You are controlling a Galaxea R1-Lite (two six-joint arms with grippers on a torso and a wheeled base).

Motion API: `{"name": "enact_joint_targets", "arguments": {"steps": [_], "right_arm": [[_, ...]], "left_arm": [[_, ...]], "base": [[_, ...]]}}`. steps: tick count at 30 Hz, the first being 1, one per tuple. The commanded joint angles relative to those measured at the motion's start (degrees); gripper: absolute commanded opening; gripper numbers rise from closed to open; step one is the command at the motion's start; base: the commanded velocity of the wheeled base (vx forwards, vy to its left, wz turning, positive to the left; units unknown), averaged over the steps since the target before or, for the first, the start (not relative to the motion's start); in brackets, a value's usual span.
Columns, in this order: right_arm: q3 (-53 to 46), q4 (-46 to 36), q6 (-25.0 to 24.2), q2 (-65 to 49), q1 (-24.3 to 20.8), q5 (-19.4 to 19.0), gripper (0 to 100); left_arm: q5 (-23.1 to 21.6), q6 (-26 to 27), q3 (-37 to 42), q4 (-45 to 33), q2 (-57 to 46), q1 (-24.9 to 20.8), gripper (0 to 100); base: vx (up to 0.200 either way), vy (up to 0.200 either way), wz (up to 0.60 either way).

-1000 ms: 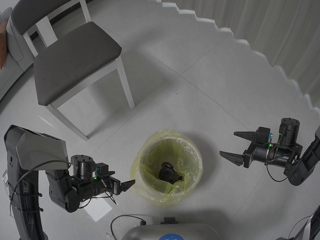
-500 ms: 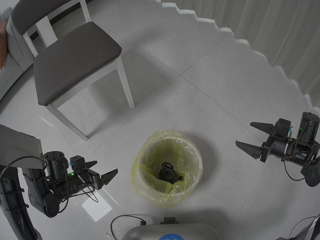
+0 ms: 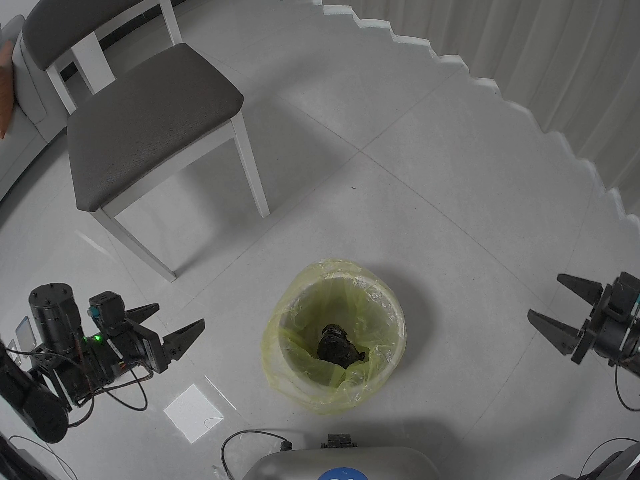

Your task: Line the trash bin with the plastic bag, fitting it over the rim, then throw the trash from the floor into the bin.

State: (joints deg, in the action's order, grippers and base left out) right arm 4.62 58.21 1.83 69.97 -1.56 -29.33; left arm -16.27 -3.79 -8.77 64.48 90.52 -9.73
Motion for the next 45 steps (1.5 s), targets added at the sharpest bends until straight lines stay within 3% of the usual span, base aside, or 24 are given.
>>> {"name": "enact_joint_targets", "arguments": {"steps": [1,6,13,21,24,26,28,29,33,38,43,45], "right_arm": [[-4.62,-15.06,-5.61,-28.05,1.47,0.33,100],[-4.27,-29.47,-7.45,-45.89,4.72,-0.29,100],[-4.18,-44.67,-11.5,-64.7,4.55,-0.2,100],[-4.62,-46.26,-11.67,-66.37,3.58,0.24,100],[-4.53,-51.71,-9.83,-69.97,1.12,0.33,100],[-4.09,-54.69,-7.89,-69.97,1.56,1.12,100],[-3.48,-57.16,-5.34,-69.97,1.56,8.68,100],[-3.48,-57.33,-4.38,-69.97,1.56,10.43,100],[-3.48,-57.42,-1.48,-69.97,1.56,11.4,100],[-3.3,-57.95,-2.62,-69.97,1.56,11.23,100],[-3.48,-57.33,-1.65,-69.97,1.56,11.49,100],[-3.39,-57.42,-0.33,-69.97,1.56,11.66,100]], "left_arm": [[1.42,-1.39,-4.15,-19.39,-23.28,0.41,100],[1.6,-4.65,-8.73,-36.0,-35.67,0.06,100],[1.68,-5.0,-6.53,-44.88,-49.65,0.68,100],[1.25,-5.0,-4.95,-56.83,-67.31,3.05,100],[1.25,-6.05,-5.39,-61.14,-72.06,3.05,100],[1.25,-7.02,-5.39,-62.54,-74.34,3.14,100],[1.25,-7.11,-4.59,-64.48,-78.3,3.22,100],[1.33,-7.11,-4.42,-65.44,-79.79,3.49,100],[2.12,-6.67,-3.98,-70.63,-85.51,4.54,100],[8.01,-6.23,-0.38,-70.28,-85.24,4.63,100],[10.47,1.33,8.77,-59.73,-85.24,4.72,100],[11.26,2.12,8.77,-60.35,-85.42,5.6,100]], "base": [[0.0,0.0,0.0],[0.0,0.0,0.0],[0.0,0.0,0.0],[0.0,0.0,0.0],[0.0,0.0,0.0],[0.0,0.0,0.0],[0.0,0.0,0.0],[0.0,0.0,0.0],[0.0,0.0,0.0],[0.0,0.0,0.0],[0.0,0.0,0.0],[0.0,0.0,0.0]]}}
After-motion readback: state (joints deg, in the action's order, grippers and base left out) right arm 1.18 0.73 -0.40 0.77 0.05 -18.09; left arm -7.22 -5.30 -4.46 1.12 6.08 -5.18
